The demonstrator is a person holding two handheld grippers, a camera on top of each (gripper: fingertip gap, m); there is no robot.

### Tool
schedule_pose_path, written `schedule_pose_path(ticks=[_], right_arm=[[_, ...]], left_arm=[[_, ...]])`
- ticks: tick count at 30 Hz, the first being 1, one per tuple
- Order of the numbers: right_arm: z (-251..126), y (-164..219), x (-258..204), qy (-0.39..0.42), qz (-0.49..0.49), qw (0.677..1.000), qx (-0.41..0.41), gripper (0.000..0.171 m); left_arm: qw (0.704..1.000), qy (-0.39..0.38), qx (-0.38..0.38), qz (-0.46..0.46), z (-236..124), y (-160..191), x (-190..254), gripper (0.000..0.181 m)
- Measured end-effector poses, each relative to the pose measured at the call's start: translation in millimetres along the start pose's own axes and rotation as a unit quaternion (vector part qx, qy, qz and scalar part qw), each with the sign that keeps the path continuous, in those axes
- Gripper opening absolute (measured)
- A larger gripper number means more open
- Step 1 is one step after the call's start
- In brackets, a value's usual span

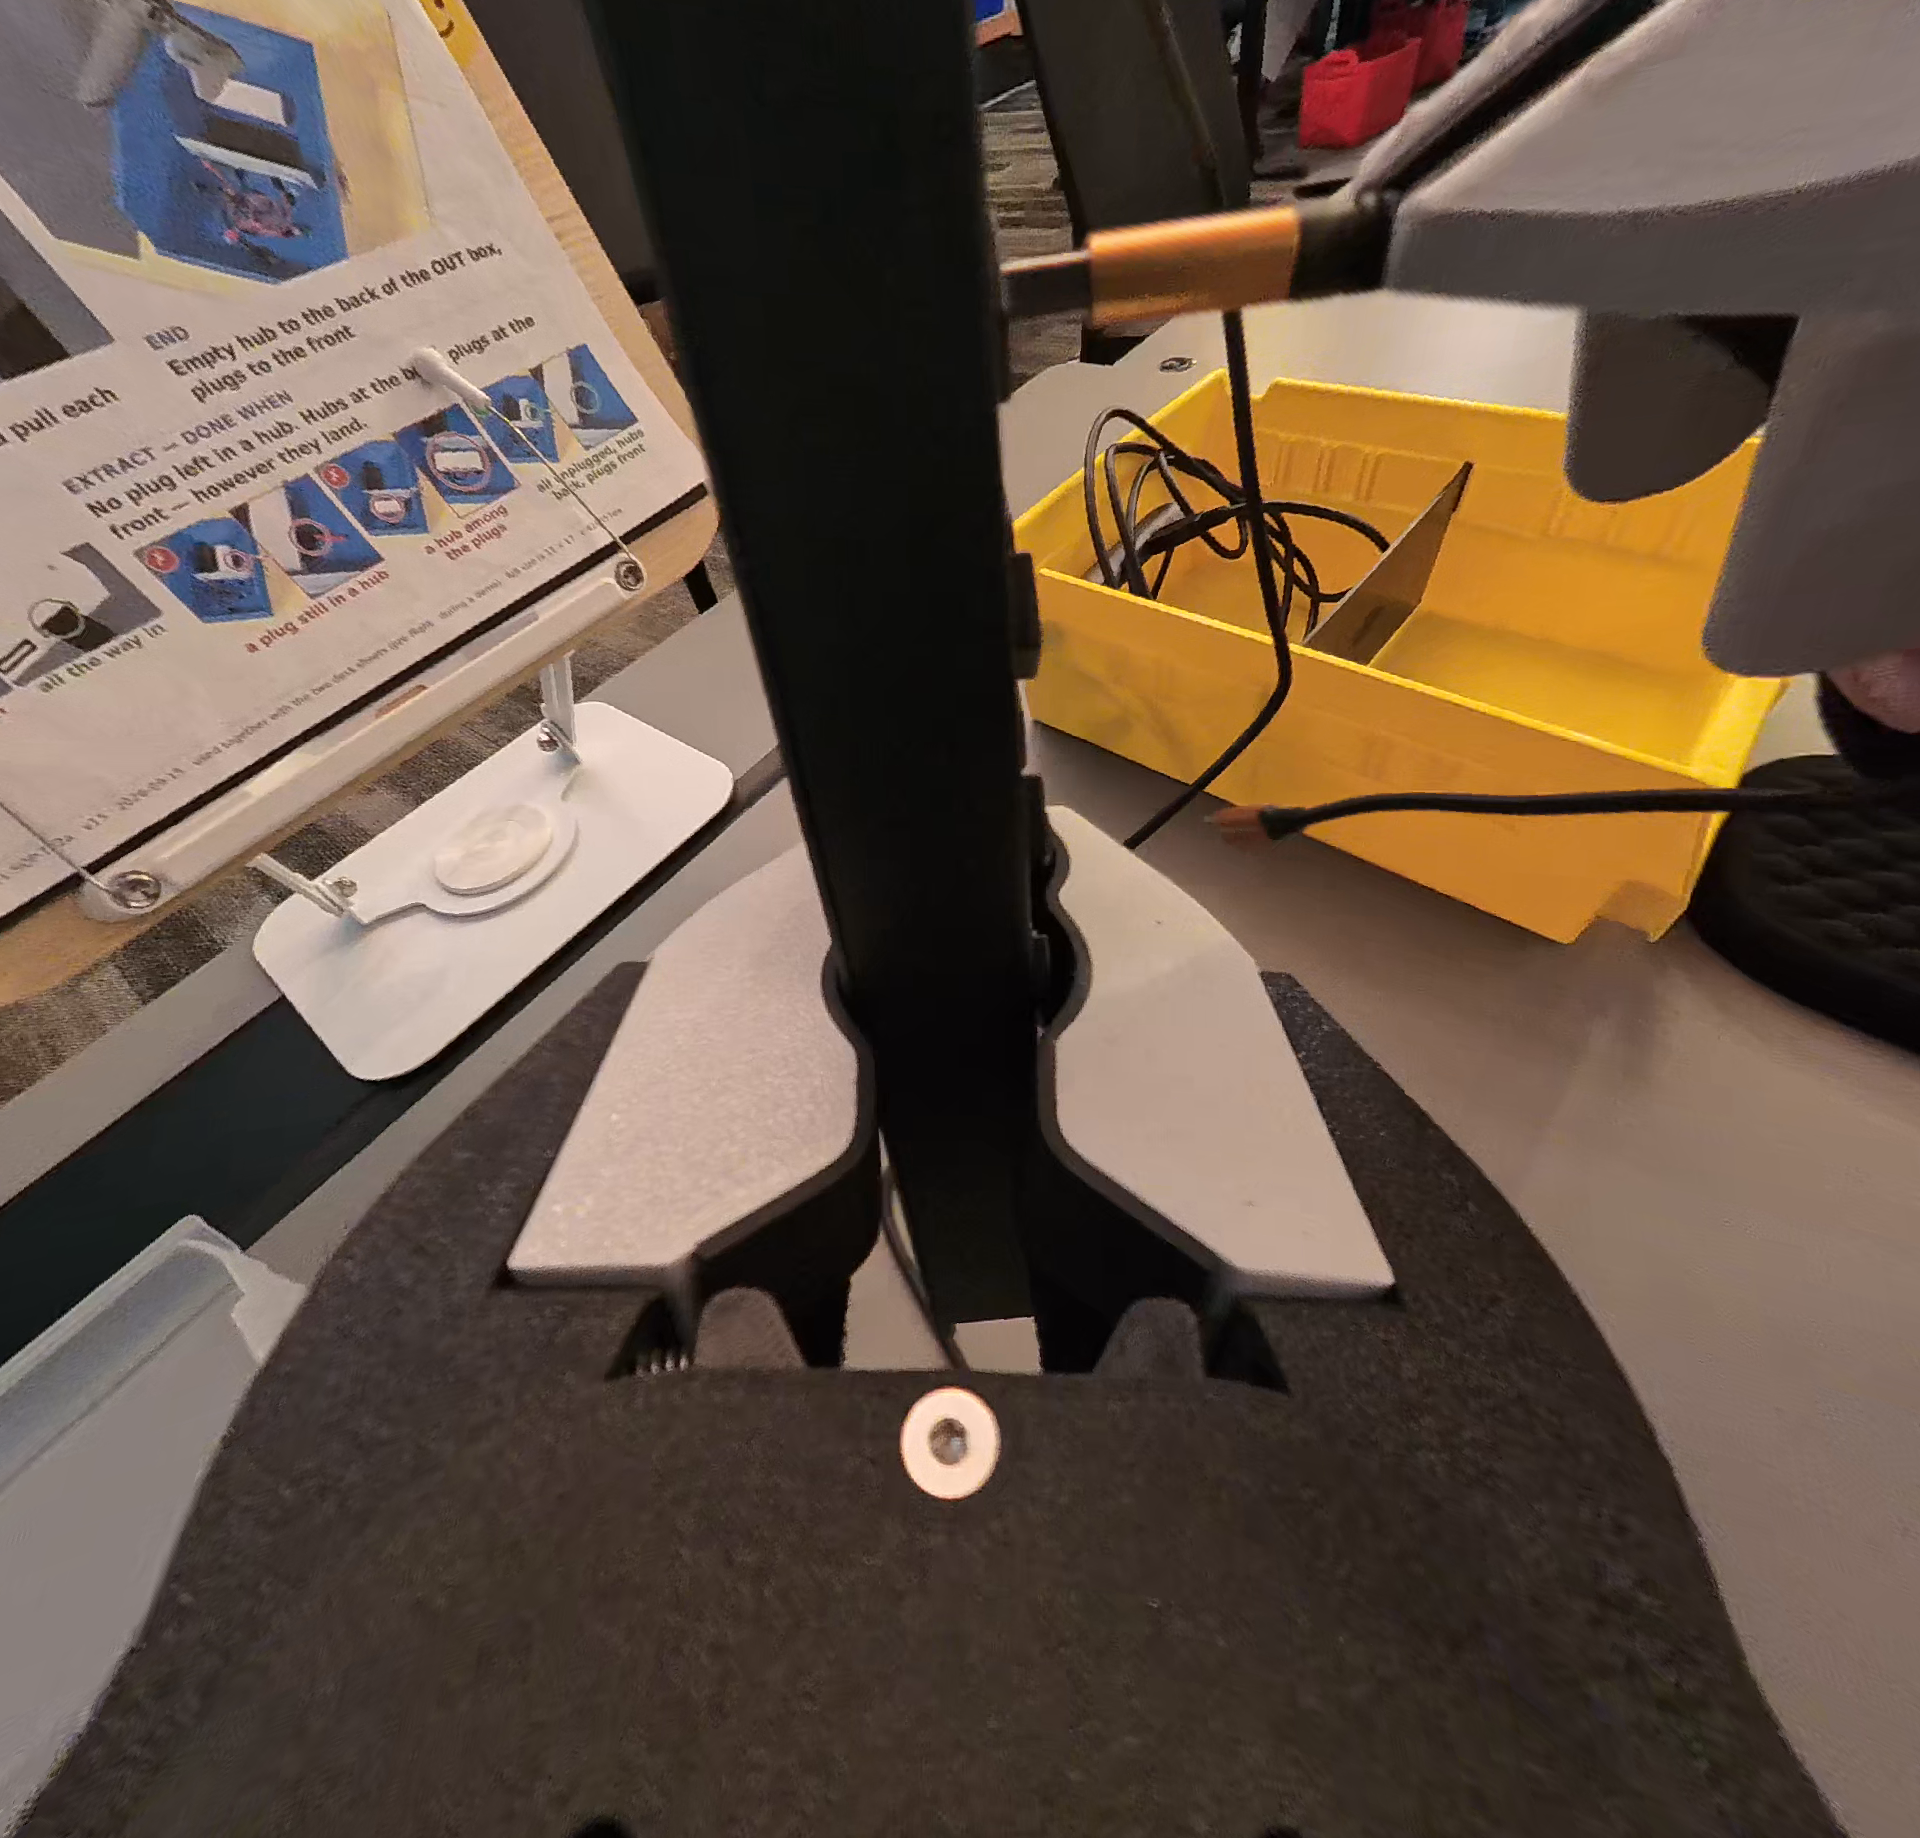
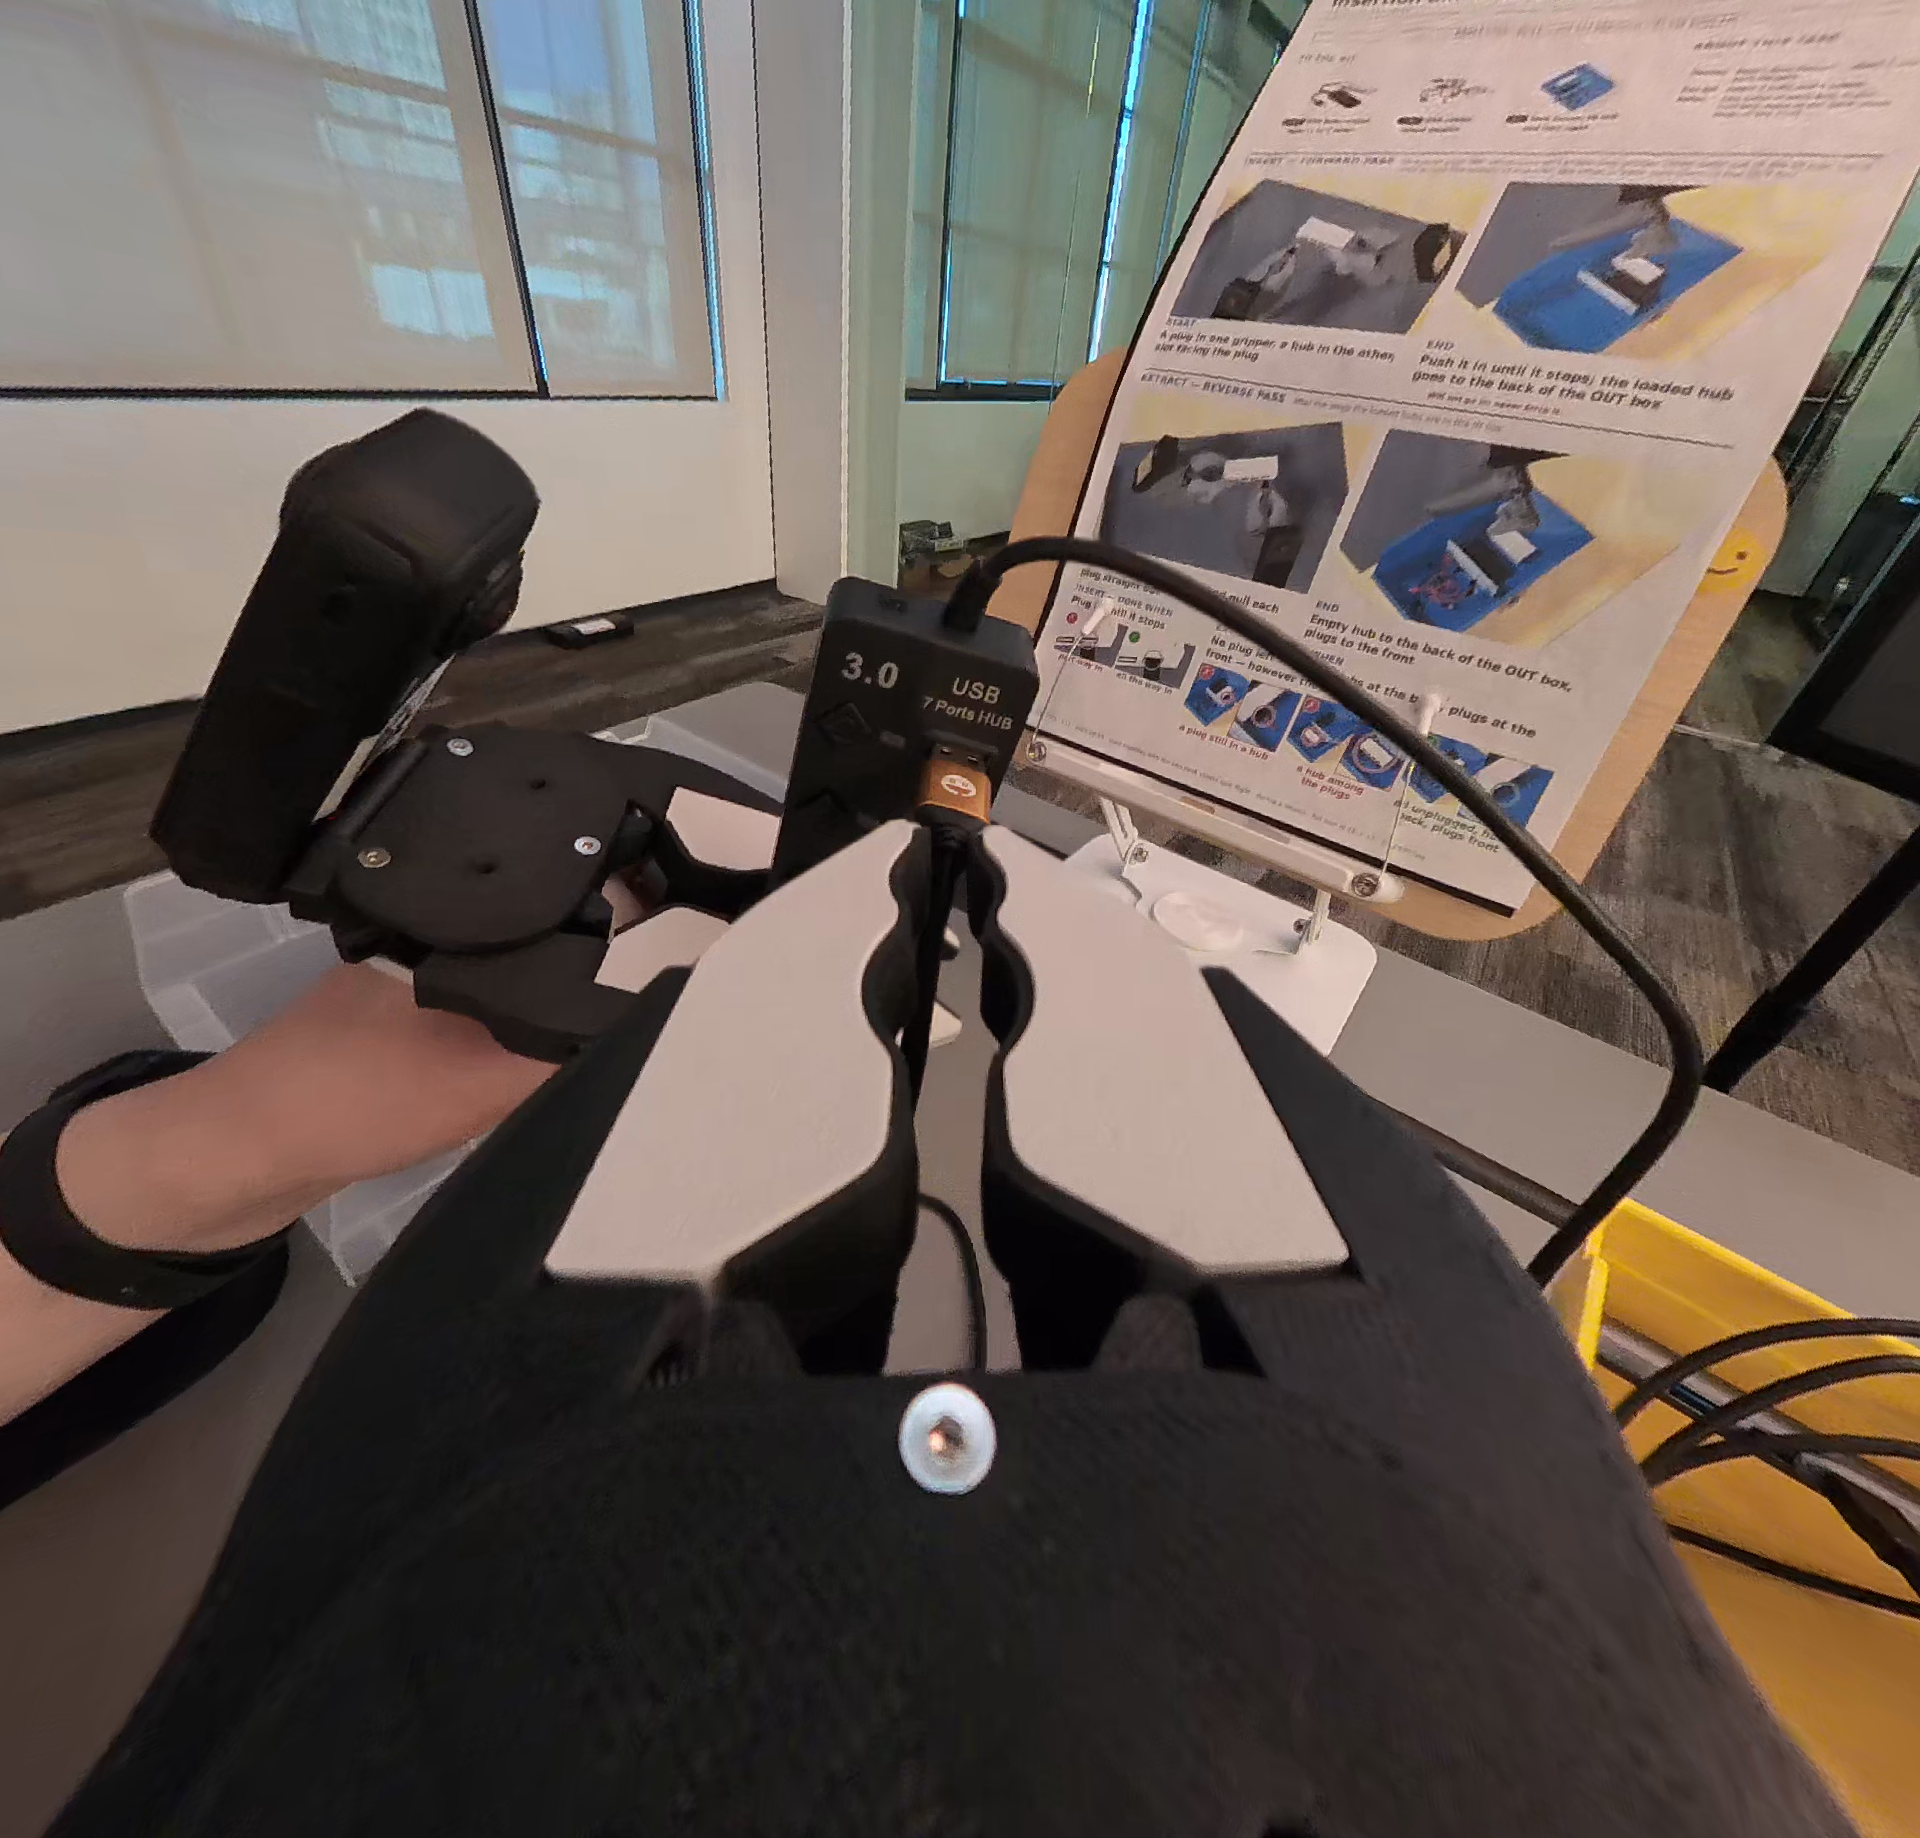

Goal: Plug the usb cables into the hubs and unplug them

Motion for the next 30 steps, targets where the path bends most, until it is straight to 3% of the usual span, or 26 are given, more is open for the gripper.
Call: schedule_pose_path(ticks=[12,30], right_arm=[[4.5,8.1,-0.3,-0.004,0.069,0.997,0.040,0.007],[2.9,7.3,0.5,-0.003,0.032,0.998,0.045,0.007]], left_arm=[[1.000,0.009,0.011,-0.022,-0.3,-0.2,0.4,0.026],[1.000,-0.004,0.008,0.014,0.6,-0.1,4.1,0.026]])
Point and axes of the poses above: each gripper's, where its closed fingertips meet, z out along the fingers, y out of its underside, x = y × z across the jaws, the point moved 9 cm from there along -z, back along the fingers, and after that the axes turned 8 degrees about y, right-handed, at the moved point
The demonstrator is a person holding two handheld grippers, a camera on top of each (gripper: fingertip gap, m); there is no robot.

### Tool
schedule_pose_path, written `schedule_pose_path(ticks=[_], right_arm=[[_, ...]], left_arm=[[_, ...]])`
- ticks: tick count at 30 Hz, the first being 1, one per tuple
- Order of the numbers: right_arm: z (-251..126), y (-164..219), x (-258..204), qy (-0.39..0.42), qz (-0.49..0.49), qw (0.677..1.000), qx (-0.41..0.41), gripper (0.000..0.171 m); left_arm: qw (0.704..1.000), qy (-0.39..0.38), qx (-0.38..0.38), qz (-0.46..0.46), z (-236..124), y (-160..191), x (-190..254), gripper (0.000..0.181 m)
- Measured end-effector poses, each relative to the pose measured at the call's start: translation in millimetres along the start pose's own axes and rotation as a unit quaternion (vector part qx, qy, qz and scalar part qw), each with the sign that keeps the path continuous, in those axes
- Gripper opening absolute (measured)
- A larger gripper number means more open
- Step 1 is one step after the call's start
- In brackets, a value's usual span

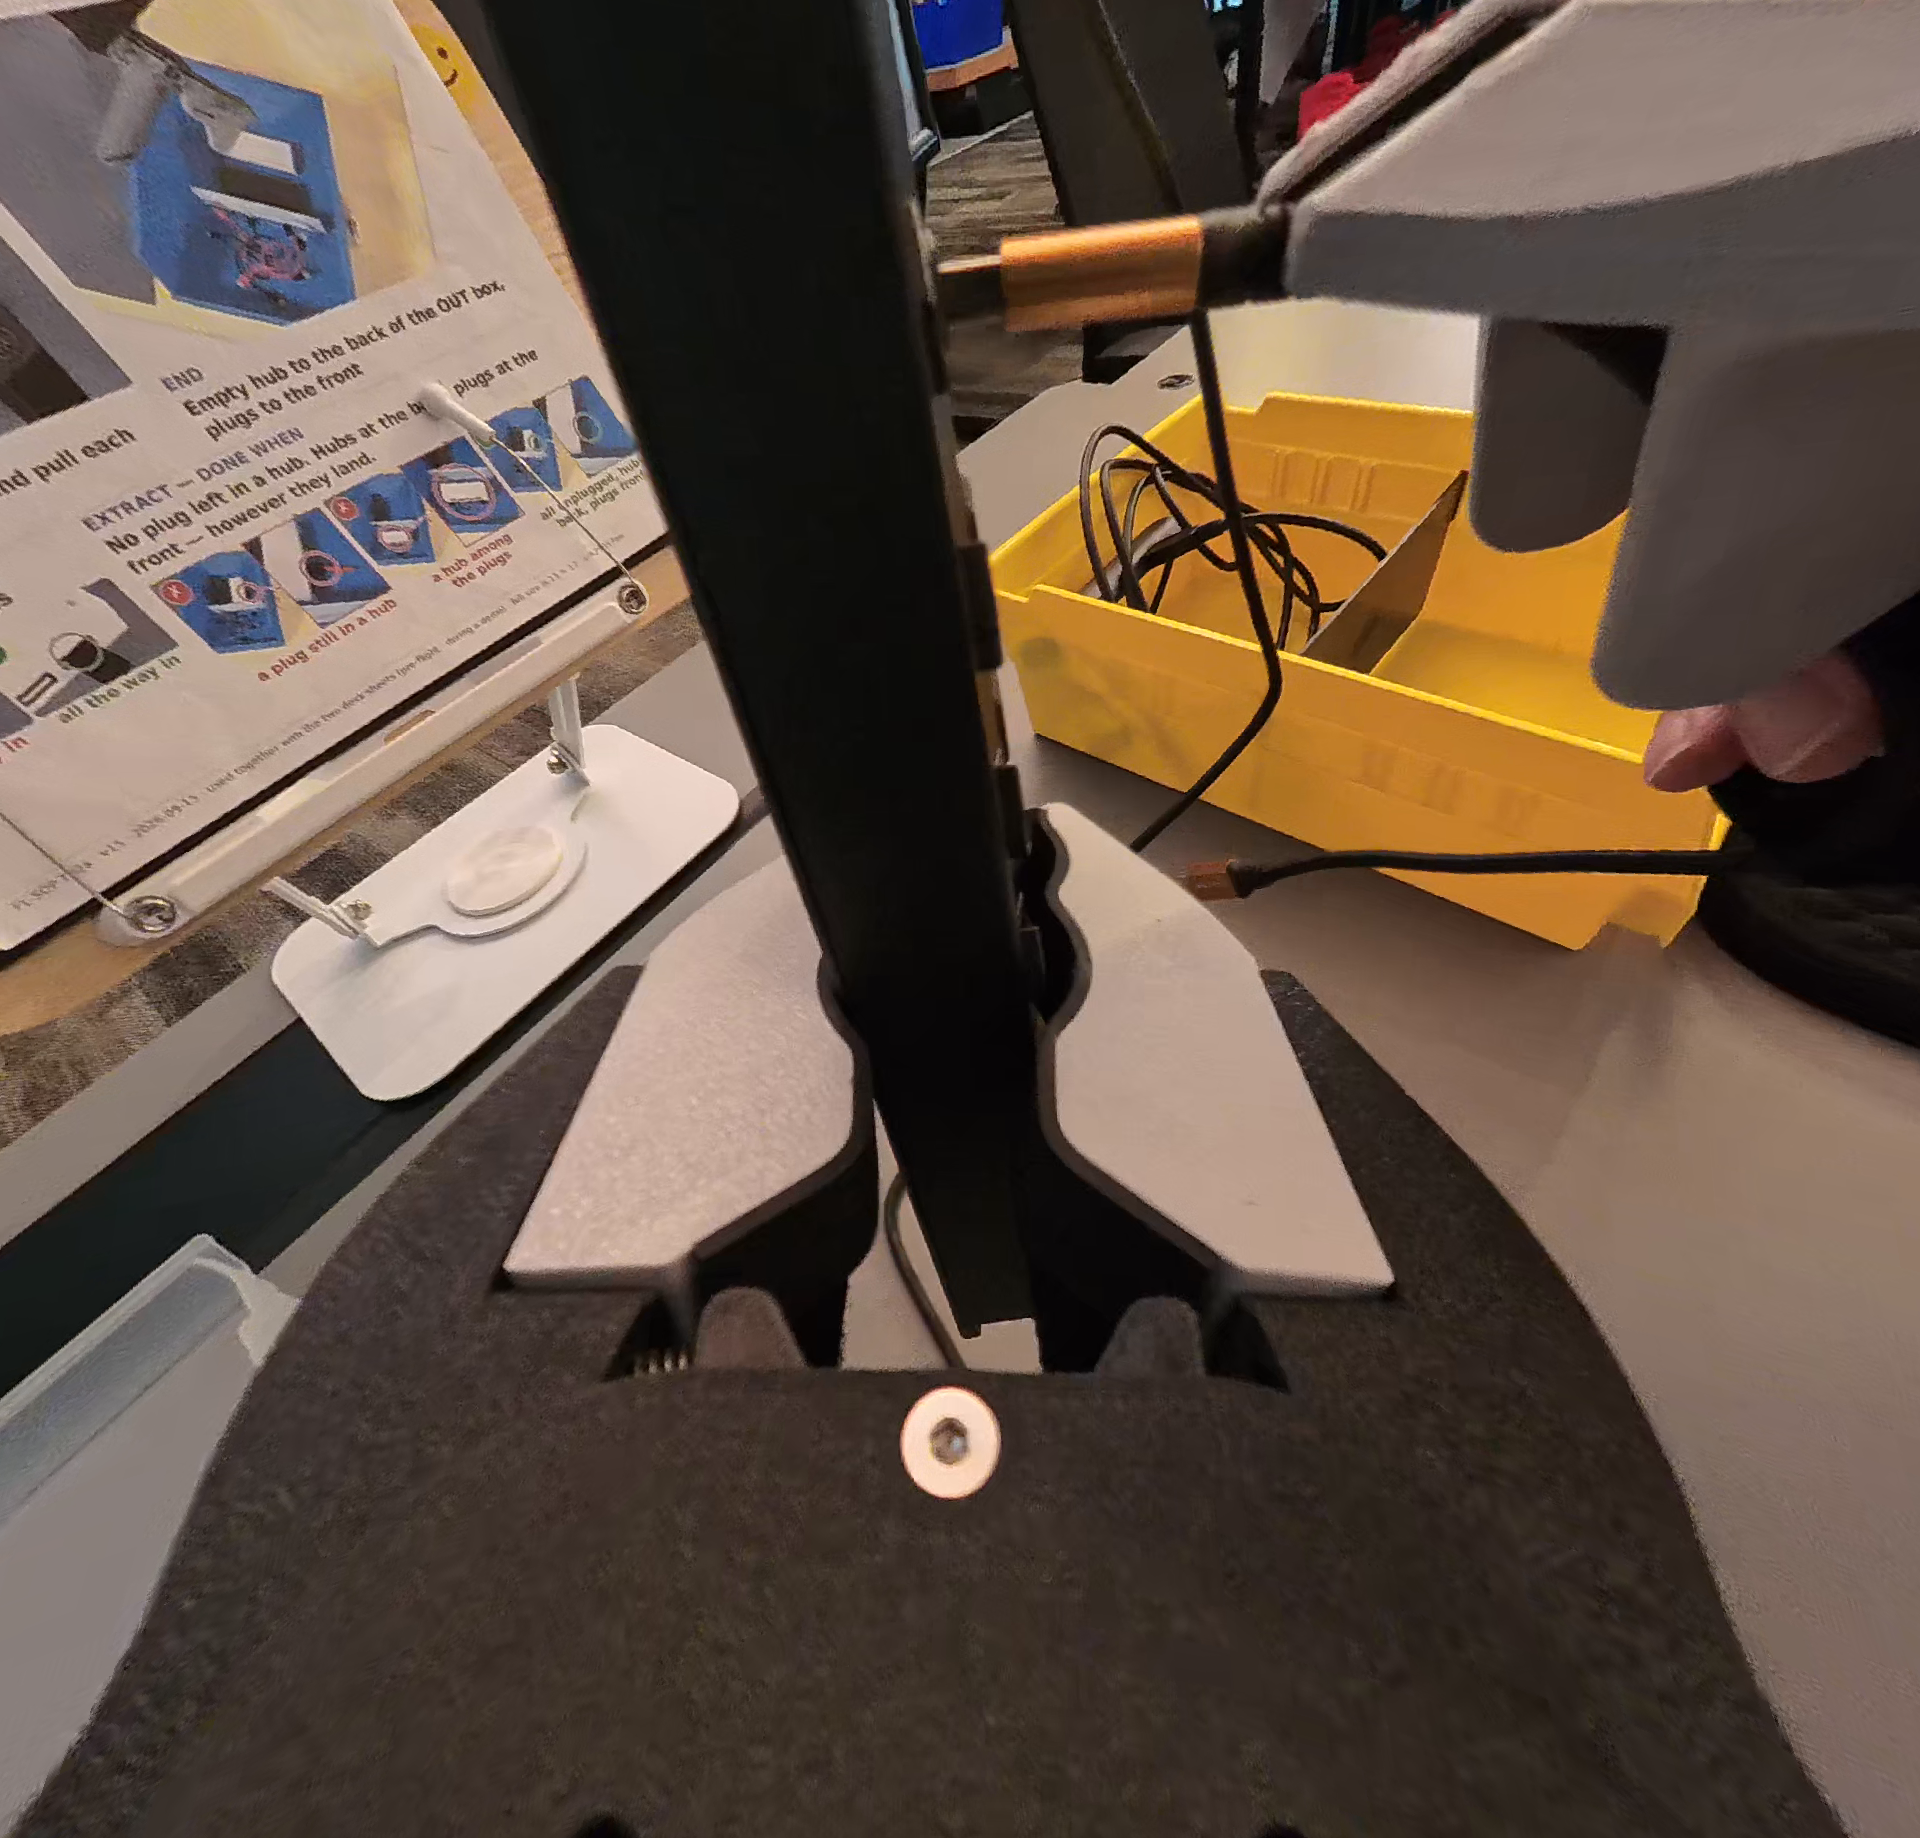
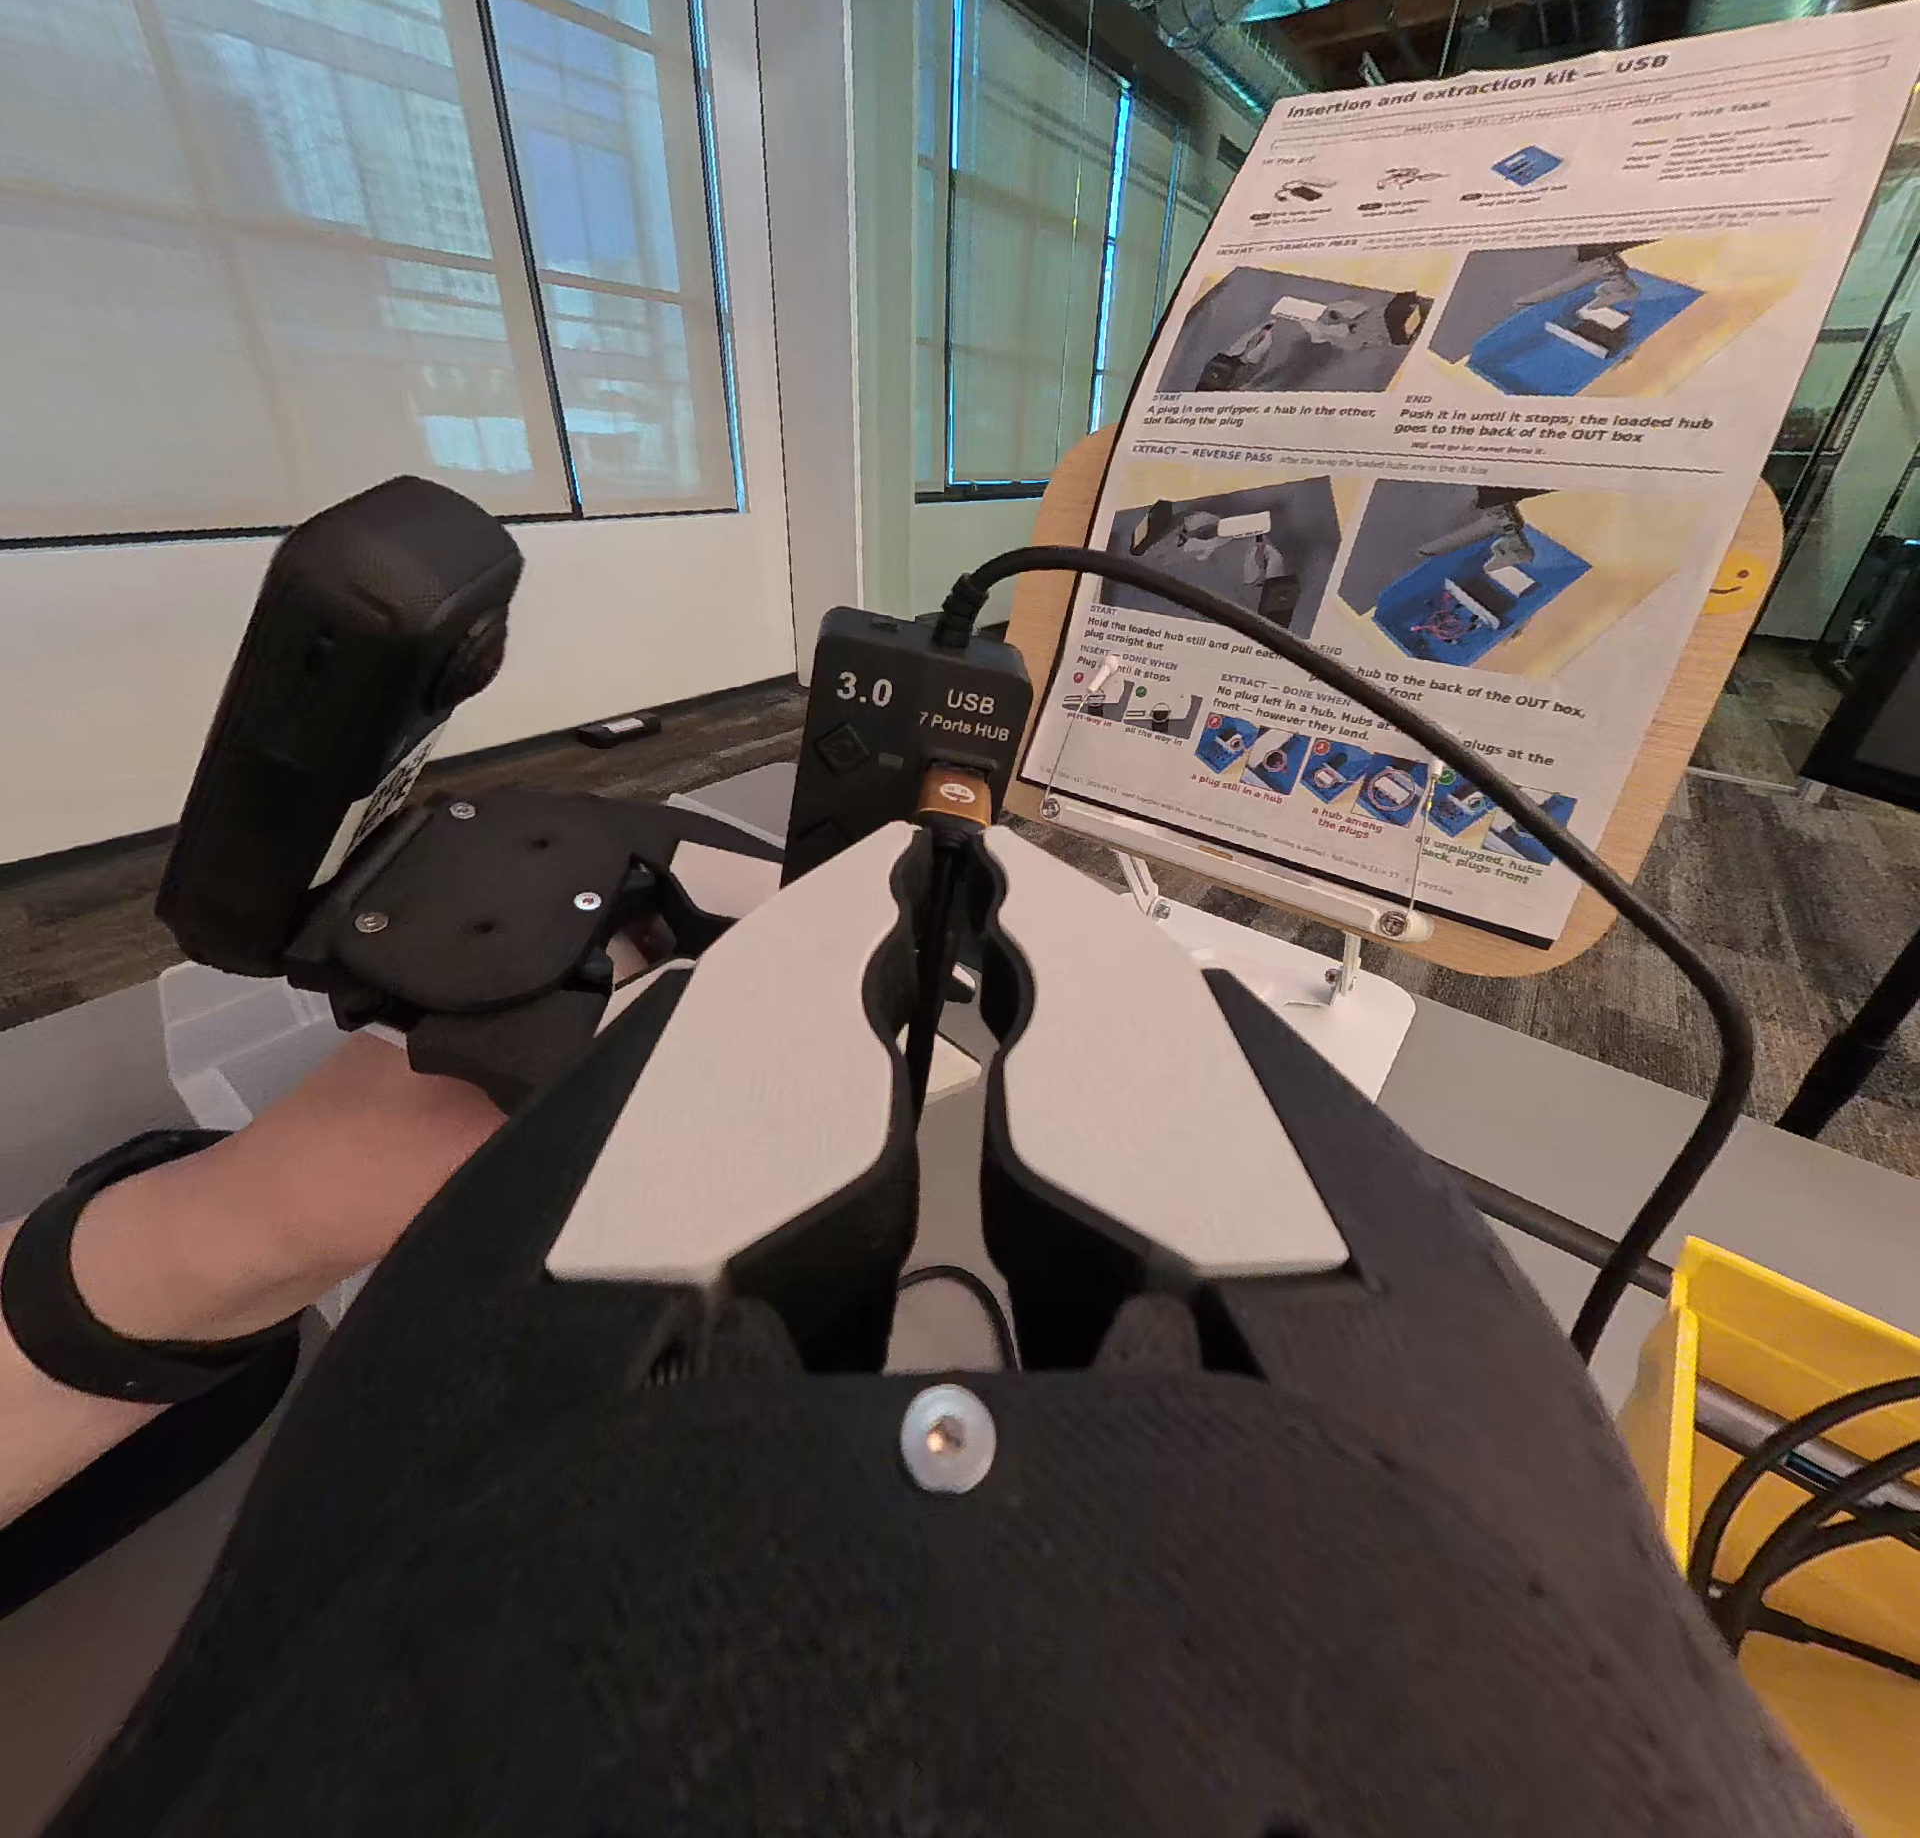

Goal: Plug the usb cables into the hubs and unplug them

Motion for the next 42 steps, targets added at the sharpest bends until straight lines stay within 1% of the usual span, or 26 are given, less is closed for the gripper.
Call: schedule_pose_path(ticks=[11,15,20,23,25,30,37,42], right_arm=[[-1.6,-4.8,3.3,-0.020,-0.003,1.000,-0.003,0.007],[0.3,-6.6,1.0,-0.012,-0.003,1.000,-0.002,0.007],[-0.1,-7.3,2.6,-0.024,0.006,1.000,-0.005,0.007],[-1.6,-7.6,2.3,-0.027,0.006,1.000,-0.005,0.007],[-2.0,-6.9,2.0,-0.021,0.002,1.000,-0.006,0.007],[-1.2,-4.6,2.8,-0.031,0.015,0.999,-0.015,0.007],[0.6,-4.1,3.4,-0.018,-0.001,1.000,-0.022,0.007],[-2.9,-2.4,5.5,-0.039,0.023,0.999,-0.026,0.008]], left_arm=[[0.998,-0.015,-0.004,0.054,-5.3,-5.2,1.8,0.027],[0.999,-0.005,0.002,0.039,-4.9,-4.9,1.8,0.026],[0.999,-0.008,-0.003,0.051,-6.7,-6.1,0.7,0.027],[0.999,0.031,-0.005,0.023,-5.7,-5.7,0.5,0.027],[0.999,0.040,-0.004,0.020,-3.9,-4.7,0.8,0.027],[0.998,0.033,-0.007,0.046,-4.4,-2.4,-0.7,0.027],[0.998,0.002,-0.024,0.060,-4.4,-3.3,0.1,0.027],[0.999,0.019,-0.028,0.043,-4.9,-3.5,-2.0,0.027]])
Point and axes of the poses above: each gripper's, where its closed fingertips meet, z out along the fingers, y out of its underside, x = y × z across the jaws, the point moved 9 cm from there along -z, back along the fingers, and after that the axes turned 8 degrees about y, right-handed, at the moved point
